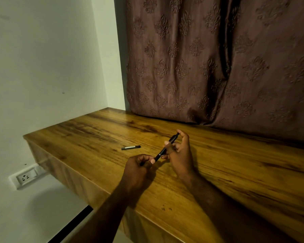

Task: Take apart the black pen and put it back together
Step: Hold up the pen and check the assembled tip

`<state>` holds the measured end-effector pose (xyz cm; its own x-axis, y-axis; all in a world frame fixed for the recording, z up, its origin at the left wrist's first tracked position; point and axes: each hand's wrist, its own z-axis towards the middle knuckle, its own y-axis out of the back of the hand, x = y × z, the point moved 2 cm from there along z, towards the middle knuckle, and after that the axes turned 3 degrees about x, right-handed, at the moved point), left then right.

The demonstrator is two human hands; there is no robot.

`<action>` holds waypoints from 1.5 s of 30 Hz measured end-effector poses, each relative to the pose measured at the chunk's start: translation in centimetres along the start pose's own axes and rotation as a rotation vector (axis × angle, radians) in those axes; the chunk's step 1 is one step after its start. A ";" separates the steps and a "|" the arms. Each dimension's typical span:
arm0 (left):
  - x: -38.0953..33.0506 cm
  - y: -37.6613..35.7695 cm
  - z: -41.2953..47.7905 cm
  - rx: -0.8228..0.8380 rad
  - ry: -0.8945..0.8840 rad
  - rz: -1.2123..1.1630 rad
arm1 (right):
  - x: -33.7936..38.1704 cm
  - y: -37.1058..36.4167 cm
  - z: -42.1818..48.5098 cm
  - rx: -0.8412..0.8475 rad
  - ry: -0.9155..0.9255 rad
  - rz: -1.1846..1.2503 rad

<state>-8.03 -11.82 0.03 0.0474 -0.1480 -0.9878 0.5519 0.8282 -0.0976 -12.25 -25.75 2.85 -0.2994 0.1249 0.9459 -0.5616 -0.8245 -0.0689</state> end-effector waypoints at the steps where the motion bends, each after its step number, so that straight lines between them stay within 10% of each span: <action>1: -0.1 0.1 0.0 0.000 -0.005 0.010 | 0.1 -0.3 -0.2 0.049 -0.013 -0.005; 15: -0.8 0.5 0.2 -0.065 0.155 -0.340 | 1.4 1.8 1.7 -0.003 0.060 -0.017; 25: -1.6 -0.3 0.4 -0.181 0.130 -0.015 | 1.7 0.6 1.5 0.014 0.149 -0.069; 45: -0.6 0.1 0.8 -0.209 0.039 -0.093 | 1.7 1.0 2.3 0.092 0.197 -0.162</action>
<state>-7.31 -12.08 0.74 -0.0299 -0.2118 -0.9769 0.3674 0.9065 -0.2078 -11.53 -27.61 5.15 -0.3611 0.3570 0.8615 -0.5449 -0.8305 0.1158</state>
